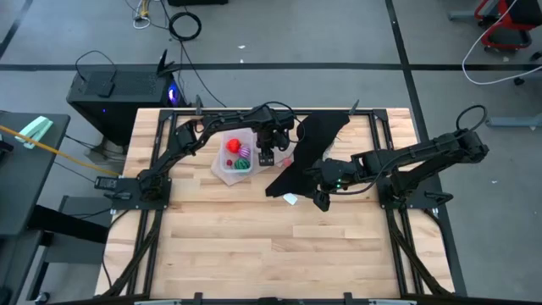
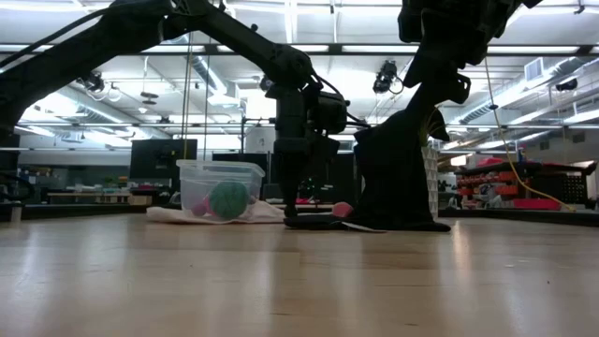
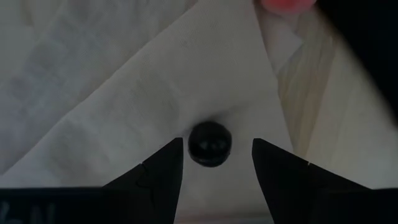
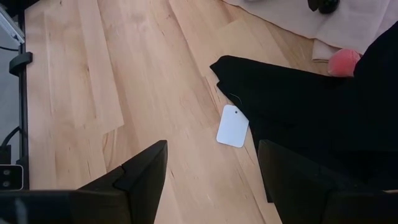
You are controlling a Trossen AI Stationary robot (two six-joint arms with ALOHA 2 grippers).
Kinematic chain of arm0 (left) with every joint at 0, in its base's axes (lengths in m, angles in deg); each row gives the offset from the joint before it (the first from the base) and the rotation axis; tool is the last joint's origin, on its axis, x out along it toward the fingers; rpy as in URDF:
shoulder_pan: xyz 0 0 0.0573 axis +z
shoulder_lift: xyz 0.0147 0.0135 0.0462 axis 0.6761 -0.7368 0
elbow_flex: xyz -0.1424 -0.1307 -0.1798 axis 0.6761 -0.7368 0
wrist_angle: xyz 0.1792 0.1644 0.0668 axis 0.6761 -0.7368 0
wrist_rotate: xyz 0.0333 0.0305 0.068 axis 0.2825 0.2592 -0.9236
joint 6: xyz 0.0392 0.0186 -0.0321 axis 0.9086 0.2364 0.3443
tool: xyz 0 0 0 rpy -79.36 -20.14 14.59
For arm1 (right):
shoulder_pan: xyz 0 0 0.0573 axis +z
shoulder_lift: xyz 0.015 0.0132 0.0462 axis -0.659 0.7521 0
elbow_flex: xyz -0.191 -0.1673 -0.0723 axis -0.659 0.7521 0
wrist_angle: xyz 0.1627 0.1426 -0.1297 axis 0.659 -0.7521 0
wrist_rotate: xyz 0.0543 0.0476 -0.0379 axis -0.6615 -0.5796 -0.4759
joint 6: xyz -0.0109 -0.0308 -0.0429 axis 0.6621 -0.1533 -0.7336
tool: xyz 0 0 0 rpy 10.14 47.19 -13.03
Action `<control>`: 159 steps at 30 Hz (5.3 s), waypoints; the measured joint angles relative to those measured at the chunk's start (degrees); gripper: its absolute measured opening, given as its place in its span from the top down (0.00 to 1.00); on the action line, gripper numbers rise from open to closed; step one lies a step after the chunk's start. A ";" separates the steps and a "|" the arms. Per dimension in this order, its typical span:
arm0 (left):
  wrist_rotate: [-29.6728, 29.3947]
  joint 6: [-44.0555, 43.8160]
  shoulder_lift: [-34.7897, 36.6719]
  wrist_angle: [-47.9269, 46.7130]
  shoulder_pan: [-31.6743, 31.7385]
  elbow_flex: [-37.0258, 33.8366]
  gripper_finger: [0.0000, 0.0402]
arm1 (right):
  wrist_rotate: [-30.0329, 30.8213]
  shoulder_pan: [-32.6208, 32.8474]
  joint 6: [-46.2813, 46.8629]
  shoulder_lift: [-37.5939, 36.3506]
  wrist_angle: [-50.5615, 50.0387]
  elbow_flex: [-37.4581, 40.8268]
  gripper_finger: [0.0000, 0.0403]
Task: Pick and placing Produce into tupperware
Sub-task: Put the black cherry into the transparent bin
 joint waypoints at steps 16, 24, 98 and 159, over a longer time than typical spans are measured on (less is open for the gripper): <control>0.46 0.13 0.05 0.19 -0.03 0.00 0.60 | 0.00 0.00 0.44 0.00 0.00 0.00 0.36; 0.63 0.58 0.05 0.23 -0.01 0.00 0.64 | 0.00 0.00 0.43 0.00 -0.02 0.00 0.36; -1.14 0.93 0.03 -2.86 -0.08 0.00 0.43 | 0.02 0.00 0.39 -0.02 -0.01 0.00 0.36; -4.15 2.98 0.14 -5.65 -1.89 6.23 0.77 | 0.07 0.00 0.28 -0.02 0.00 0.00 0.36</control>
